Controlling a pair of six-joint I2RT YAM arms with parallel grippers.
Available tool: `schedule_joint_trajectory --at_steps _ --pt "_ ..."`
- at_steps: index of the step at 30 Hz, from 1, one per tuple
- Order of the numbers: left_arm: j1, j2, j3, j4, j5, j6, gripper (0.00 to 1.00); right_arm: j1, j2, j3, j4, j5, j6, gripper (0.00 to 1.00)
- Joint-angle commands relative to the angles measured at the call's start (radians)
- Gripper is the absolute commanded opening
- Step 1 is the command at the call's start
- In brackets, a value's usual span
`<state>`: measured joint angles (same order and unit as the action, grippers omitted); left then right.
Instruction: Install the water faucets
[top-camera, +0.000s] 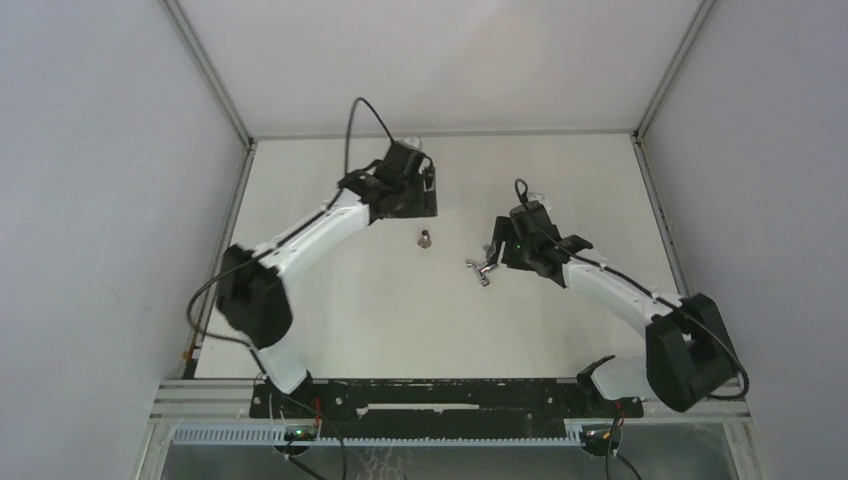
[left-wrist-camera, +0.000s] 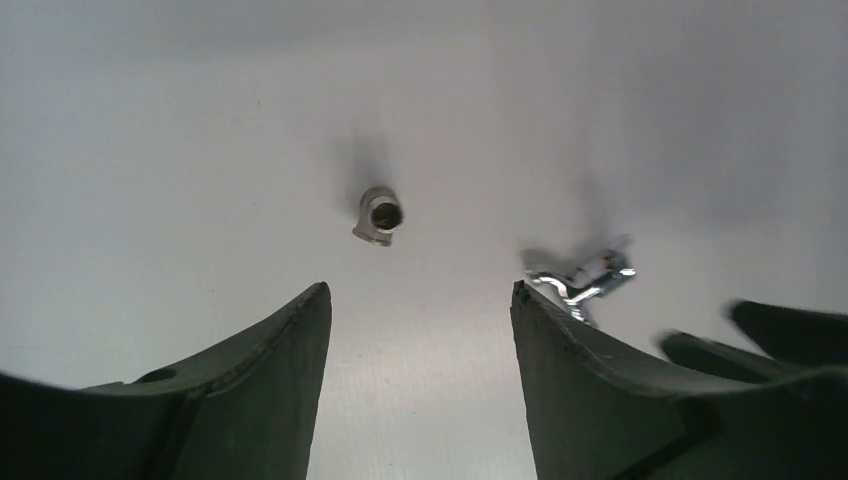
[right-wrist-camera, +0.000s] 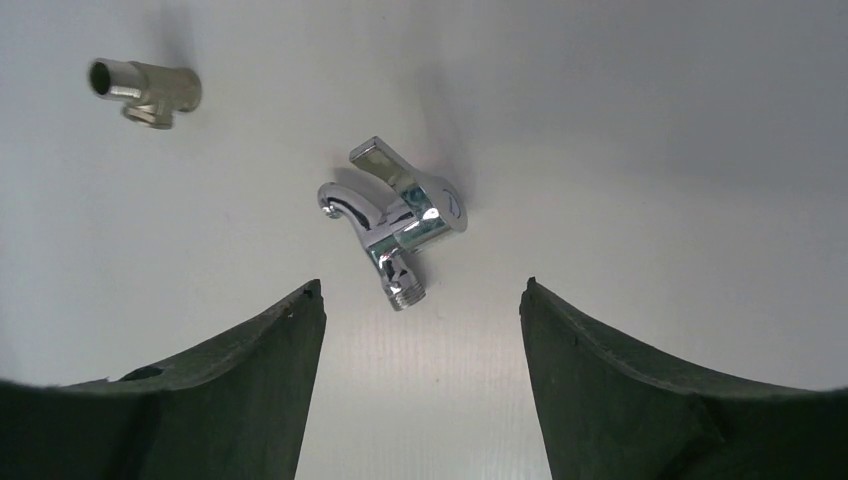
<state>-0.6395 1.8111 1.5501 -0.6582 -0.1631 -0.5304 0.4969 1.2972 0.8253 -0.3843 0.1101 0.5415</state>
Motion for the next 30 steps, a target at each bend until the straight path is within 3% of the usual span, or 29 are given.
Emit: schedule_joint_trajectory --at_steps 1,6,10,12,17,22,25,27,30 --pt "0.028 -0.271 -0.058 0.04 0.011 0.021 0.7 0.04 0.113 0.045 0.104 0.04 -0.028 0.78" --pt "0.061 -0.494 -0.269 0.157 0.025 -0.039 0.73 0.036 0.282 0.148 0.017 0.112 0.067 0.72" --pt "0.061 -0.576 -0.367 0.233 0.043 -0.069 0.74 0.059 0.354 0.195 0.011 0.153 0.149 0.69" --pt "0.061 -0.58 -0.378 0.232 0.047 -0.075 0.74 0.072 0.391 0.22 0.0 0.186 0.172 0.68" --pt "0.061 -0.561 -0.369 0.201 0.079 -0.075 0.73 0.073 0.452 0.249 -0.067 0.277 0.304 0.54" --pt "0.062 -0.559 -0.378 0.199 0.08 -0.076 0.74 0.081 0.471 0.25 -0.11 0.297 0.384 0.55" --pt "0.061 -0.559 -0.377 0.193 0.083 -0.074 0.74 0.095 0.449 0.248 -0.16 0.333 0.422 0.65" --pt "0.062 -0.559 -0.378 0.189 0.083 -0.073 0.73 0.109 0.42 0.232 -0.155 0.352 0.414 0.65" --pt "0.061 -0.555 -0.38 0.19 0.094 -0.074 0.73 0.112 0.393 0.202 -0.123 0.345 0.391 0.5"
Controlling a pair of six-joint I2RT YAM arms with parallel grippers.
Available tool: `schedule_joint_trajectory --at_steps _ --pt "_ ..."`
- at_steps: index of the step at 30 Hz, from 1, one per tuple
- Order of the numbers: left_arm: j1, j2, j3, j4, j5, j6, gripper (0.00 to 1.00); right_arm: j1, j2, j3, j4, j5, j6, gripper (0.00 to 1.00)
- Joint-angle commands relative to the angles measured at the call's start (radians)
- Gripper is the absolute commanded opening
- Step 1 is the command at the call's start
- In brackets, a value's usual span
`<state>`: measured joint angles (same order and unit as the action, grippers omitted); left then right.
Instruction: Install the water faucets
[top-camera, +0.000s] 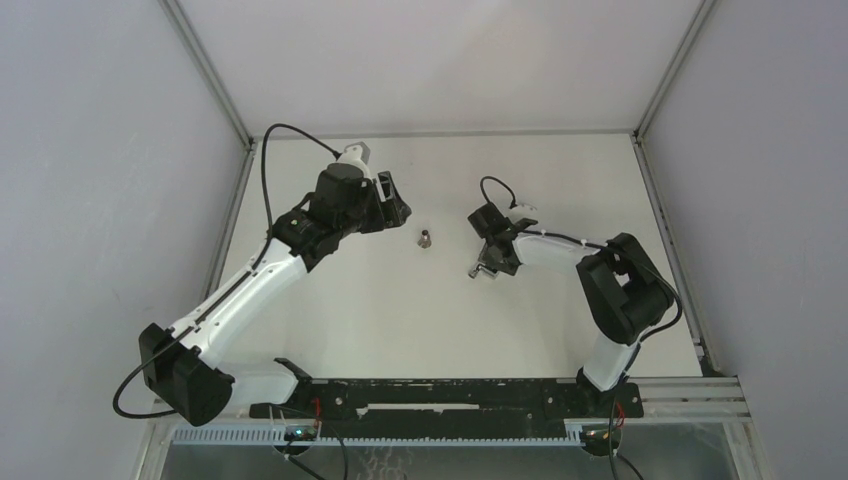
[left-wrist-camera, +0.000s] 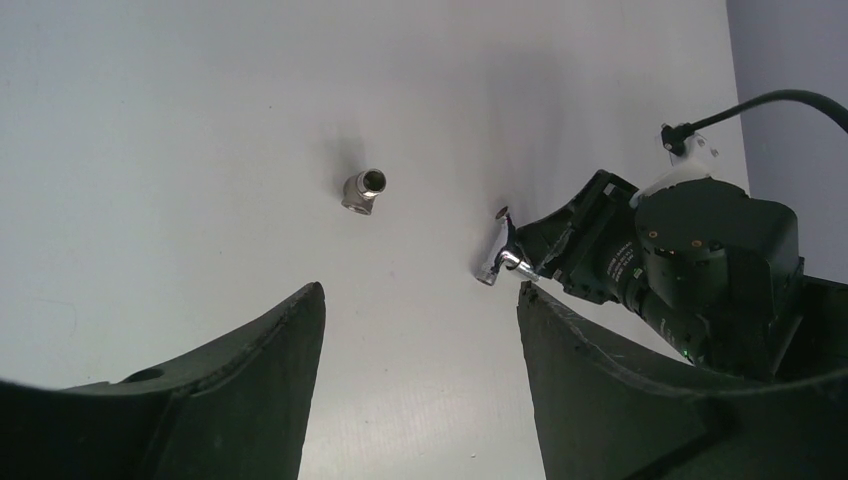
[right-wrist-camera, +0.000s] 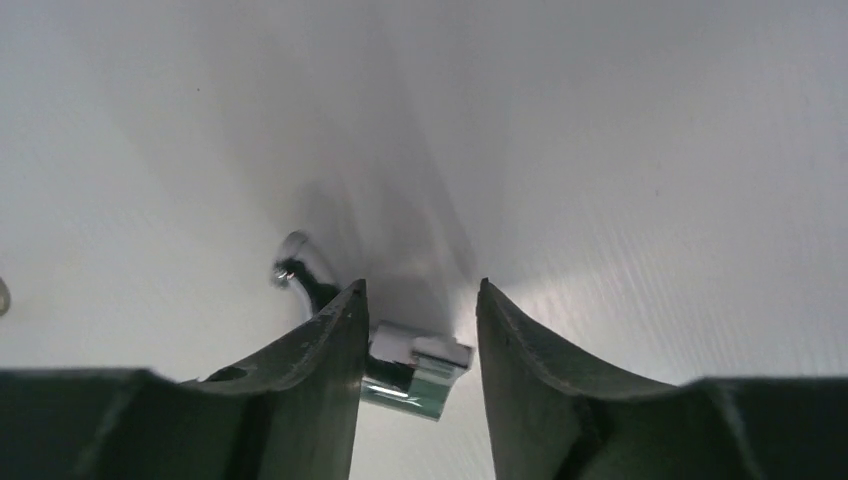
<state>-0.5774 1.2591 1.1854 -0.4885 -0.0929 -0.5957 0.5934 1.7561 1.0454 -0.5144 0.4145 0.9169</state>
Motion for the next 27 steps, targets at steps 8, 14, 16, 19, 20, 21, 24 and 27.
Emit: schedule_joint_trajectory --at_steps 8,14,16,19,20,21,24,27 --pt "-0.001 0.014 -0.006 0.011 0.049 -0.013 0.74 0.019 -0.079 -0.028 0.04 0.034 -0.038 0.22" --pt "0.0 0.033 0.01 0.009 0.202 0.057 0.71 0.022 -0.116 -0.029 0.059 0.014 -0.122 0.0" --pt "-0.001 0.041 0.004 0.015 0.329 0.077 0.69 0.023 -0.15 -0.043 0.104 -0.018 -0.213 0.0" --pt "0.001 0.025 -0.063 0.101 0.466 0.095 0.72 0.022 -0.255 -0.114 0.213 -0.112 -0.387 0.0" --pt "0.003 0.034 -0.067 0.098 0.497 0.101 0.72 0.02 -0.295 -0.141 0.256 -0.165 -0.449 0.0" --pt "0.007 0.039 -0.073 0.09 0.519 0.099 0.73 0.019 -0.34 -0.165 0.292 -0.221 -0.497 0.0" --pt "0.014 0.048 -0.121 0.169 0.683 0.052 0.78 0.016 -0.458 -0.214 0.365 -0.386 -0.617 0.0" --pt "0.009 0.079 -0.154 0.28 0.835 -0.001 0.79 0.006 -0.544 -0.234 0.39 -0.492 -0.644 0.0"
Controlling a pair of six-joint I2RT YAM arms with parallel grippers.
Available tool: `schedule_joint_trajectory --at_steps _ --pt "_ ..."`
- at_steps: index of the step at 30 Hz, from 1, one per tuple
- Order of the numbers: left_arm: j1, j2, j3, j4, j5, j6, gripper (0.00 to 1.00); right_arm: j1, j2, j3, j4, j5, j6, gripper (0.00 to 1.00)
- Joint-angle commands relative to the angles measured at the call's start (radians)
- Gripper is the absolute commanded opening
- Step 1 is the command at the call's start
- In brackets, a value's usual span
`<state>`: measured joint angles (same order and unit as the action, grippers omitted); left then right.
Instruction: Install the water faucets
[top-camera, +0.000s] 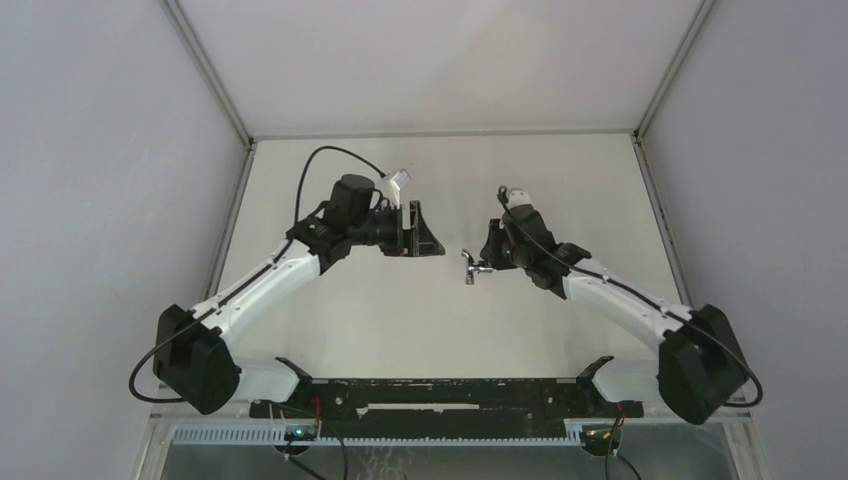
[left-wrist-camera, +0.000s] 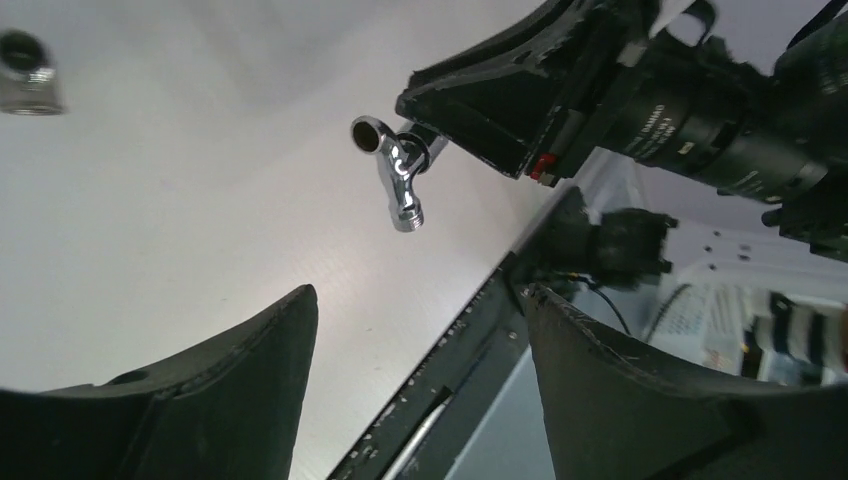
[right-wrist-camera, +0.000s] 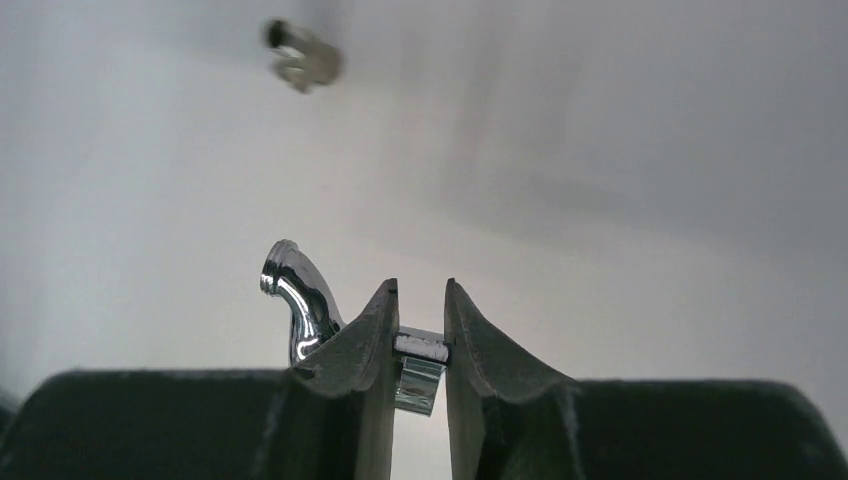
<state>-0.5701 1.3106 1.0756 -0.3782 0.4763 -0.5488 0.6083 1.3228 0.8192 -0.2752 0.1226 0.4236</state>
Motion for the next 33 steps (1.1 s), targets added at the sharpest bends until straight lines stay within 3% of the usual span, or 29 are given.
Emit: schedule_joint_trajectory --at_steps 1,9,14,17,23,27,33 --pt "-0.004 0.034 -0.049 0.186 0.288 -0.052 0.79 -0.015 -0.132 -0.008 0.153 -0.22 -0.147 0.0" --pt "-0.051 0.09 -0.047 0.244 0.286 -0.067 0.75 -0.058 -0.191 -0.008 0.157 -0.276 -0.055 0.0" --pt "-0.083 0.083 -0.103 0.329 0.217 -0.102 0.77 -0.124 -0.19 -0.008 0.1 -0.216 0.175 0.0" --pt "-0.098 0.092 -0.141 0.459 0.18 -0.175 0.76 -0.128 -0.189 -0.008 0.064 -0.165 0.281 0.0" --pt "-0.111 0.151 -0.144 0.545 0.142 -0.241 0.74 -0.114 -0.211 -0.024 0.053 -0.125 0.422 0.0" --pt "-0.115 0.179 -0.155 0.635 0.149 -0.297 0.71 -0.091 -0.245 -0.053 0.086 -0.08 0.46 0.0" --pt "-0.12 0.22 -0.127 0.605 0.166 -0.275 0.59 -0.089 -0.25 -0.056 0.096 -0.098 0.465 0.0"
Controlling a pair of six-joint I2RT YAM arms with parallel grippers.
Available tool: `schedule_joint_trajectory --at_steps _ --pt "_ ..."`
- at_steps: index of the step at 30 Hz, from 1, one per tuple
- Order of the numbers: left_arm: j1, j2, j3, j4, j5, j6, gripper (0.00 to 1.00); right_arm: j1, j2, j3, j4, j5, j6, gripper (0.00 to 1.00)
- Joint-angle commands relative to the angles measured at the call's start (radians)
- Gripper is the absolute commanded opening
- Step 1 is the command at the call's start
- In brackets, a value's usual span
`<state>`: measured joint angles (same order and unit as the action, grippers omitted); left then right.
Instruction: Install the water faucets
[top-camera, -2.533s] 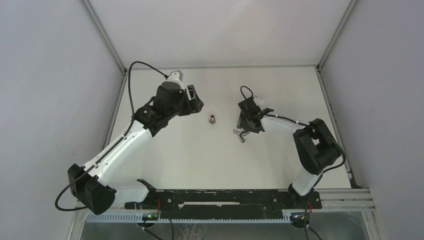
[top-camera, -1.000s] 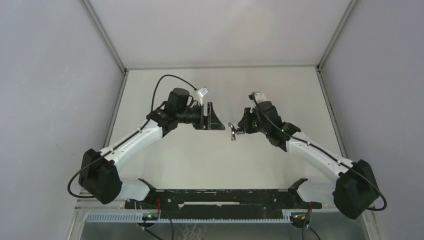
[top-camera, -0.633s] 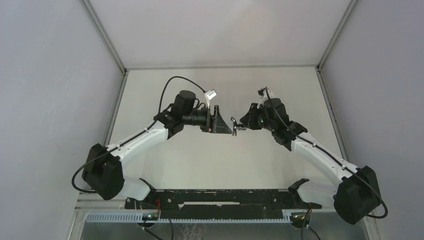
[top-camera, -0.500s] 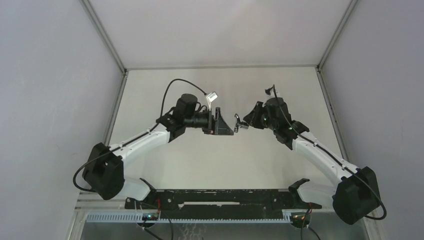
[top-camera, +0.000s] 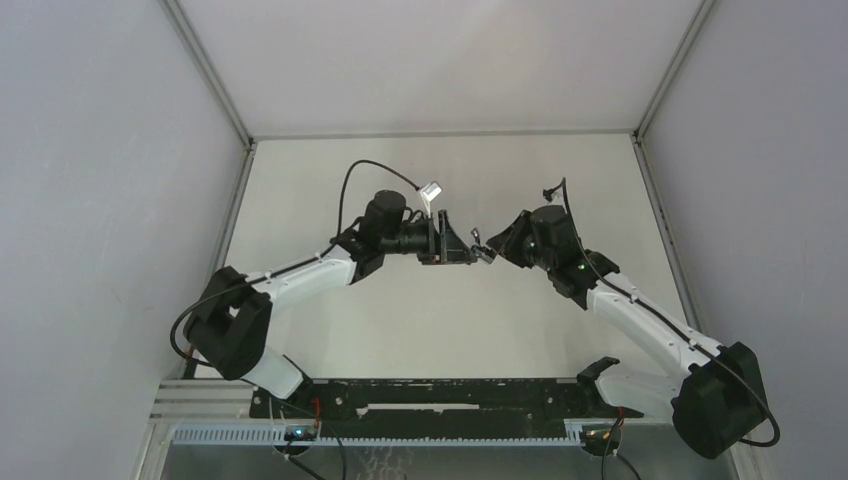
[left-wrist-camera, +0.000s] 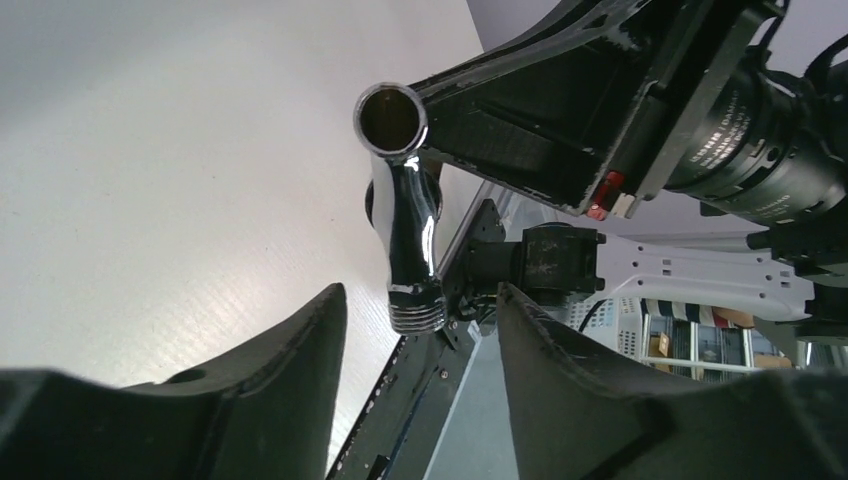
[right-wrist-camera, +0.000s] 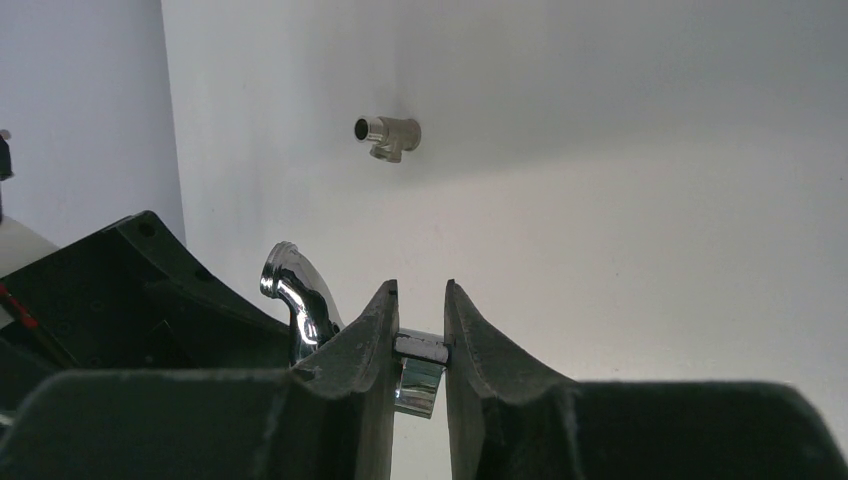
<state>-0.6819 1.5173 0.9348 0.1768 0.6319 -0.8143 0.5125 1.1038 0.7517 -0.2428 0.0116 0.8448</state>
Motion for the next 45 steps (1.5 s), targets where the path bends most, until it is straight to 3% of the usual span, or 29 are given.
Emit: schedule_joint_trajectory --at_steps 1,7,16,18,21,22,23,25,28,30,32,38,45 --pt "-0.008 0.021 0.023 0.033 0.017 0.0 0.56 0.009 -0.035 0.006 0.068 0.015 0.047 0.0" --pt "-0.01 0.041 0.048 -0.021 0.036 0.035 0.44 0.014 -0.041 -0.008 0.072 0.016 0.064 0.0" --pt "-0.016 0.061 0.078 -0.018 0.04 0.024 0.36 0.022 -0.048 -0.009 0.07 0.03 0.067 0.0" --pt "-0.017 0.065 0.084 -0.018 0.041 0.02 0.29 0.021 -0.052 -0.009 0.068 0.028 0.065 0.0" --pt "-0.017 0.073 0.111 -0.053 0.05 0.047 0.02 0.021 -0.059 -0.009 0.08 0.001 0.033 0.0" --pt "-0.015 0.074 0.132 -0.093 0.05 0.079 0.0 0.013 -0.066 -0.009 0.085 -0.044 0.019 0.0" --pt "-0.015 0.072 0.149 -0.133 0.058 0.112 0.0 0.004 -0.079 -0.009 0.085 -0.07 0.002 0.07" --pt "-0.012 0.06 0.18 -0.221 0.085 0.186 0.0 -0.021 -0.114 -0.009 0.085 -0.132 -0.051 0.37" --pt "0.006 0.034 0.233 -0.336 0.16 0.326 0.0 -0.087 -0.181 -0.008 0.128 -0.378 -0.183 0.62" --pt "0.018 0.027 0.294 -0.498 0.207 0.457 0.0 -0.101 -0.209 0.0 0.157 -0.613 -0.299 0.65" --pt "0.024 0.016 0.352 -0.662 0.239 0.604 0.0 -0.102 -0.224 0.023 0.132 -0.735 -0.365 0.66" --pt "0.025 -0.059 0.452 -1.002 0.273 0.939 0.0 -0.108 -0.318 0.023 0.112 -0.852 -0.523 0.7" --pt "0.024 -0.148 0.447 -1.055 0.302 1.025 0.0 -0.109 -0.335 0.024 0.188 -0.913 -0.54 0.85"
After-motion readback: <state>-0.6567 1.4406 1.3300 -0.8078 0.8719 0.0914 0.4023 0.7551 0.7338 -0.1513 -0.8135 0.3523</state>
